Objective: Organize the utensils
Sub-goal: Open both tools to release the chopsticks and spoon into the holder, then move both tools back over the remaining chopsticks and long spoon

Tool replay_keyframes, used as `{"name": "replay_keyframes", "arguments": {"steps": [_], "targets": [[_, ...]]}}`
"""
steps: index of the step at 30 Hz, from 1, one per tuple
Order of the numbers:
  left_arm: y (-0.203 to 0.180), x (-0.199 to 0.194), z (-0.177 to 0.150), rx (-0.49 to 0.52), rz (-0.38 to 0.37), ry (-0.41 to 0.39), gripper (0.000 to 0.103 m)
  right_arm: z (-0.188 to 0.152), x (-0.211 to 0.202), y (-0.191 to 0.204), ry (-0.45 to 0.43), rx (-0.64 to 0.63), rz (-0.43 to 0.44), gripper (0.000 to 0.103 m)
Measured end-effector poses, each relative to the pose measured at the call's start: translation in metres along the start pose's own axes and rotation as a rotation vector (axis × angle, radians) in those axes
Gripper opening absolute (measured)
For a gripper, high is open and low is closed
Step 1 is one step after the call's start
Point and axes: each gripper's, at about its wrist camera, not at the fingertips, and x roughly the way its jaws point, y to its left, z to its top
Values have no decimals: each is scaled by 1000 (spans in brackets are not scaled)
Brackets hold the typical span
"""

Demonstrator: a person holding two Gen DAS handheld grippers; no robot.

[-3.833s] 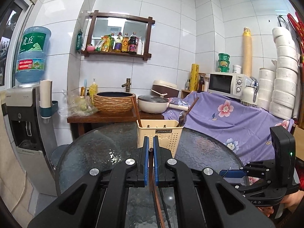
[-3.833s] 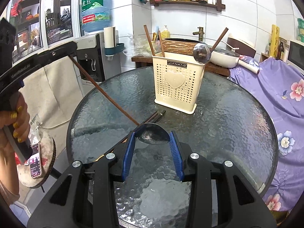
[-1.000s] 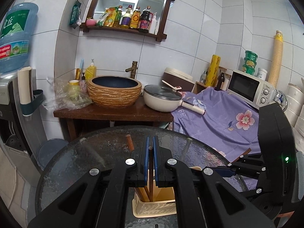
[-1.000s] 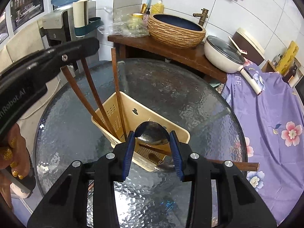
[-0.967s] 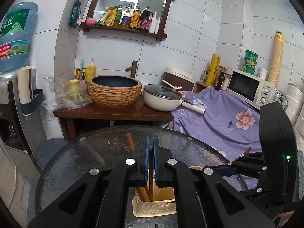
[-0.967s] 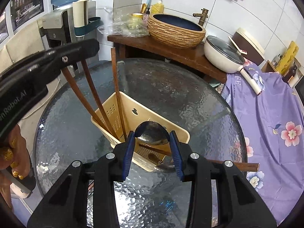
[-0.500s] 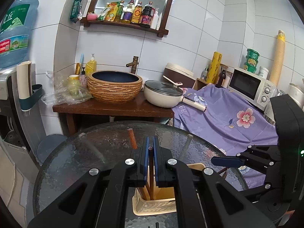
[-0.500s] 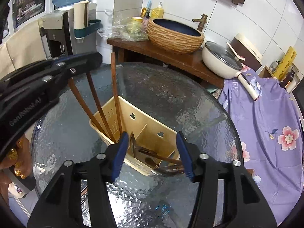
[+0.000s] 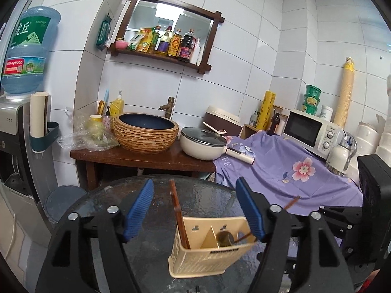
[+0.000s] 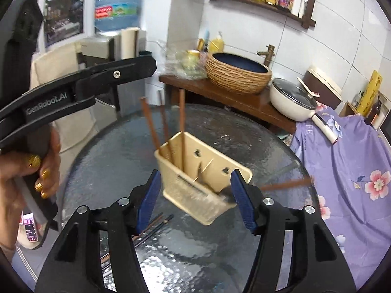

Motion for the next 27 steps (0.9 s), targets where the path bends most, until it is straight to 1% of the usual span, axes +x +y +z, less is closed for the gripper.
{"name": "replay_keyframes", "arguments": {"steps": [1, 4, 7, 14, 16, 20, 21, 24, 27], "targets": [[-1, -9, -6, 11, 4, -3, 82, -7, -4, 4, -8, 1, 9, 60], [-2, -28, -25, 53, 18, -4, 88, -32, -11, 15, -13, 12, 59, 60], [-2, -42, -45, 92, 41, 17, 93, -58, -11, 27, 0, 6, 71, 60], [-1, -78, -104, 157, 36, 72, 94, -116, 0, 60, 46, -1, 90, 60], [0, -88, -125, 186, 60, 79, 94, -134, 2, 72, 55, -3, 92, 60], [6, -102, -161, 226, 133, 101, 94, -170, 6, 101, 67, 1, 135, 60], [8, -105, -169, 232, 147, 109, 94, -182, 5, 113, 72, -13, 139, 60], [11, -113, -192, 257, 173, 141, 94, -204, 6, 135, 81, -13, 145, 60], [12, -120, -213, 271, 184, 163, 93, -222, 12, 146, 119, 44, 184, 60]]}}
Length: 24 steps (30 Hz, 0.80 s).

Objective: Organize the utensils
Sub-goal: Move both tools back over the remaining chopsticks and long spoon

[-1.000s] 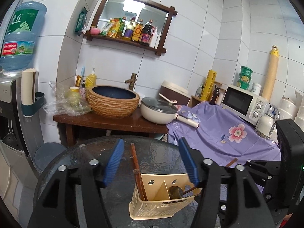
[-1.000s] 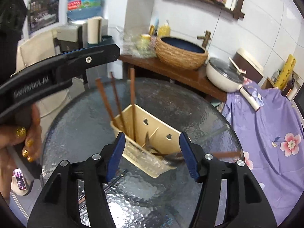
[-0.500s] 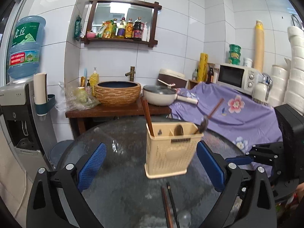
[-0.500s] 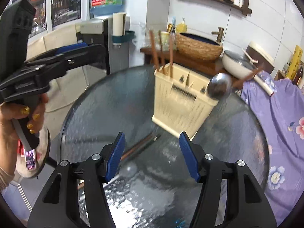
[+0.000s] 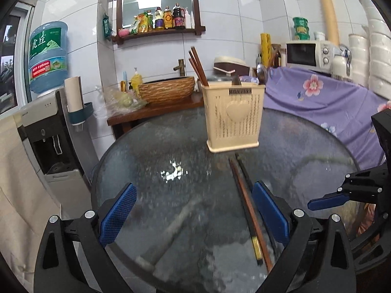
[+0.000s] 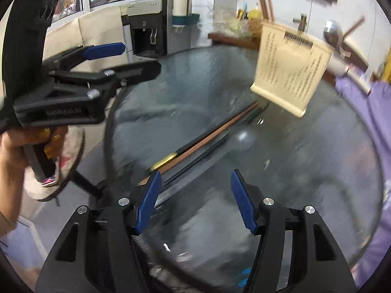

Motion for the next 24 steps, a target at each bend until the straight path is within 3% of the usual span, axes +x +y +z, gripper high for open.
{"name": "replay_keyframes", "arguments": {"steps": [7, 12, 14, 16, 24], "targets": [[-2, -6, -28, -7, 25, 33, 89, -17, 17, 20, 34, 56, 13, 60], [-2, -9, -38, -23, 31, 44, 83, -17, 21, 20, 16, 99, -25, 58], [-4, -11, -41, -19, 26, 51, 81, -17, 20, 19, 14, 103, -48, 50], [-7, -13, -47, -12, 23, 60, 78, -20, 18, 15, 12, 115, -66, 49], [-37, -22, -61, 0, -84, 105, 65, -31, 7, -17, 26, 151, -124, 48]]}}
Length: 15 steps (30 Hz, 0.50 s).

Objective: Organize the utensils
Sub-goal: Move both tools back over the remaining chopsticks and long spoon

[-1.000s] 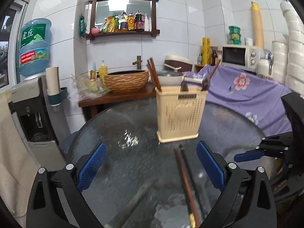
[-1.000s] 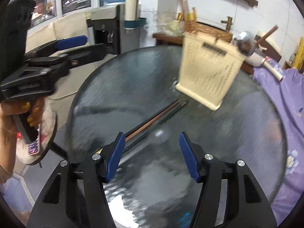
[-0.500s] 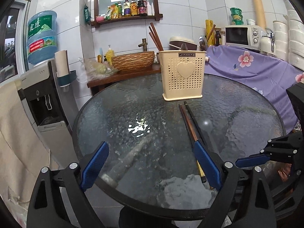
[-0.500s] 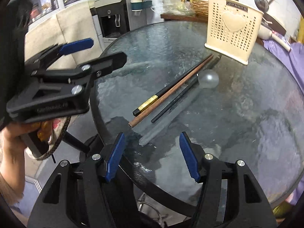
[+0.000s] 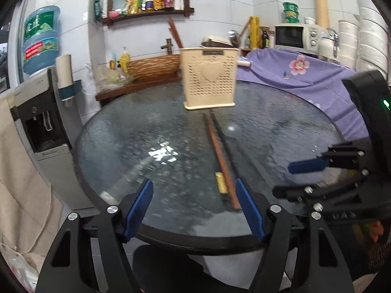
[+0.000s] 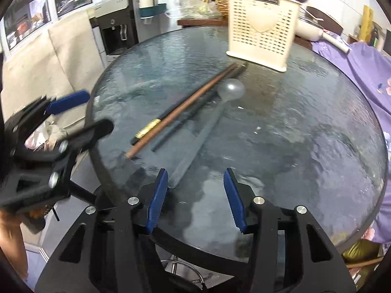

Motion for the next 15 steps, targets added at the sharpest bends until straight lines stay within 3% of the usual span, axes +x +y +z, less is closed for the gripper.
{"name": "replay_keyframes", "arguments": {"steps": [2, 7, 10, 15], "targets": [[-13, 2, -3, 17, -25, 24, 61, -1, -1, -5, 2, 8, -8, 48], [-30, 16, -6, 51, -29, 96, 38, -3, -4, -18, 4, 26, -23, 48], [-30, 24, -6, 24, -44, 144, 30, -3, -5, -20, 5, 23, -23, 48], [-31, 25, -4, 4, -51, 159, 21, -4, -5, -21, -1, 29, -27, 48]]}}
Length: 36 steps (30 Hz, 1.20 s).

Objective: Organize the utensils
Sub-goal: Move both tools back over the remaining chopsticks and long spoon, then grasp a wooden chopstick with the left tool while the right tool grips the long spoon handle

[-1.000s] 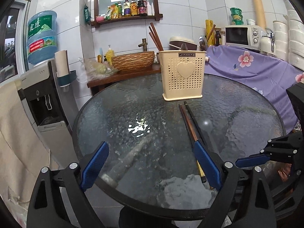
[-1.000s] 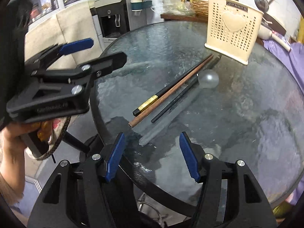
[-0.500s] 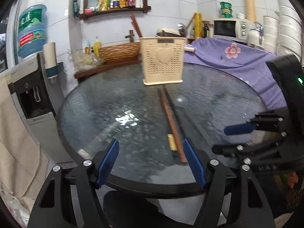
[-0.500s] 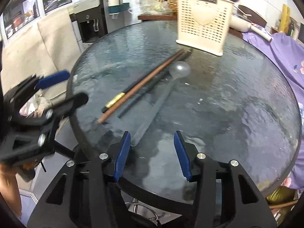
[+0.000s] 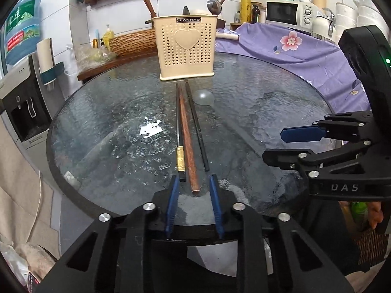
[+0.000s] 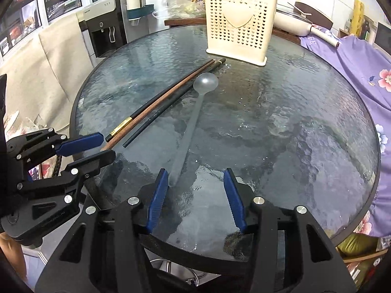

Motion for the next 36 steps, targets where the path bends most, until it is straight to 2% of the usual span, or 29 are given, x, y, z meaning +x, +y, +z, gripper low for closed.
{"name": "replay_keyframes", "arguments": {"steps": [8, 9, 11, 16, 22, 26, 33, 36], "targets": [[-7, 7, 8, -24, 21, 19, 12, 4, 4, 10, -4, -5, -18, 46], [-7, 8, 9, -28, 22, 19, 10, 5, 4, 12, -4, -6, -16, 44], [-8, 9, 11, -24, 32, 24, 9, 7, 5, 19, 0, -16, -24, 31], [-10, 6, 9, -17, 32, 31, 7, 4, 2, 21, 17, -32, -19, 11], [-4, 2, 5, -42, 20, 14, 7, 0, -1, 6, -5, 11, 56, 10], [0, -8, 5, -56, 22, -26, 7, -3, -9, 1, -37, 14, 62, 1], [2, -16, 8, -63, 19, -60, 7, -6, -7, -4, -35, 18, 71, 1], [3, -14, 6, -78, 9, -54, 7, -6, -11, -5, -66, 31, 56, 1]]}}
